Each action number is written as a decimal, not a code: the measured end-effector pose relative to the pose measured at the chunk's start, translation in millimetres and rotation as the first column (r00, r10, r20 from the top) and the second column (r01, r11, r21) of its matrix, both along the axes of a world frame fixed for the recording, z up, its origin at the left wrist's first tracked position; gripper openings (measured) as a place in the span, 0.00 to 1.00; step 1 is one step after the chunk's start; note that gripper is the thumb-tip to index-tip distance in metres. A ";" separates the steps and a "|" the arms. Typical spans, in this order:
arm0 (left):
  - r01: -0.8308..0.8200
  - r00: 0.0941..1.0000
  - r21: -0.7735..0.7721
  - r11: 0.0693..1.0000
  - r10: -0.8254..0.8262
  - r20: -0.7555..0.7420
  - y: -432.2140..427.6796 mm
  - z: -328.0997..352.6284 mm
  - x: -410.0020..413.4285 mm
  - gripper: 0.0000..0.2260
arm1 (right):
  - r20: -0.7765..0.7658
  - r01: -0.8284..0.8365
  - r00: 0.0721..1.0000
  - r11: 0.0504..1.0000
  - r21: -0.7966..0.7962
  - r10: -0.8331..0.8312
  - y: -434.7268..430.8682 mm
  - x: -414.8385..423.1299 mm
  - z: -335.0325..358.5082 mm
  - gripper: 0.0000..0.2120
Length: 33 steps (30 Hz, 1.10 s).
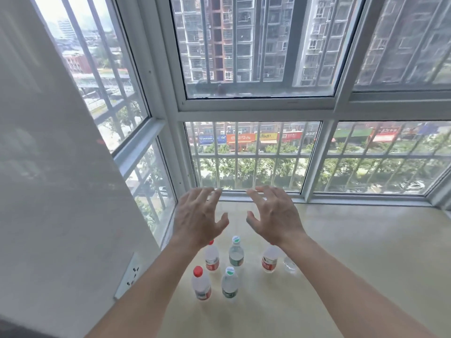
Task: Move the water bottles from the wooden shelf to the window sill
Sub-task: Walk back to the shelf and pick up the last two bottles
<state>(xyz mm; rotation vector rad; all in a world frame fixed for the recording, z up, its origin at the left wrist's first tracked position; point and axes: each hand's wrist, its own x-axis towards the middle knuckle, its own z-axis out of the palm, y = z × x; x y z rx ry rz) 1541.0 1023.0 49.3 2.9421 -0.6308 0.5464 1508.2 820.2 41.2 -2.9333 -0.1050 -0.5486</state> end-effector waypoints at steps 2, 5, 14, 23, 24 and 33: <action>0.034 0.999 -0.008 0.999 -0.034 -0.010 -12.1 -0.7 -2.7 0.30 | -0.001 0.044 0.999 0.999 -0.009 -0.044 -11.9 -8.8 1.6 0.24; 0.131 0.991 -0.018 0.991 -0.131 -0.022 -35.8 -2.7 -8.2 0.29 | -0.019 0.132 0.991 0.991 -0.015 -0.132 -30.4 -29.8 4.1 0.25; 0.518 0.852 -0.053 0.854 -0.521 -0.061 -140.3 -8.4 -39.9 0.30 | 0.025 0.556 0.831 0.831 -0.012 -0.556 -90.2 -147.2 5.1 0.24; 0.873 0.469 -0.113 0.474 -0.881 -0.066 -226.7 -15.2 -162.1 0.28 | -0.019 0.888 0.455 0.455 -0.068 -0.890 -85.8 -327.7 -4.9 0.23; 0.894 0.430 -0.112 0.434 -0.901 -0.065 -233.0 -15.7 -177.4 0.28 | -0.021 0.908 0.414 0.414 -0.065 -0.910 -84.2 -346.1 -6.3 0.23; 0.978 0.181 -0.097 0.186 -0.982 -0.063 -296.6 -24.8 -279.3 0.26 | 0.054 0.989 0.144 0.142 -0.032 -0.988 -95.1 -461.2 -17.1 0.22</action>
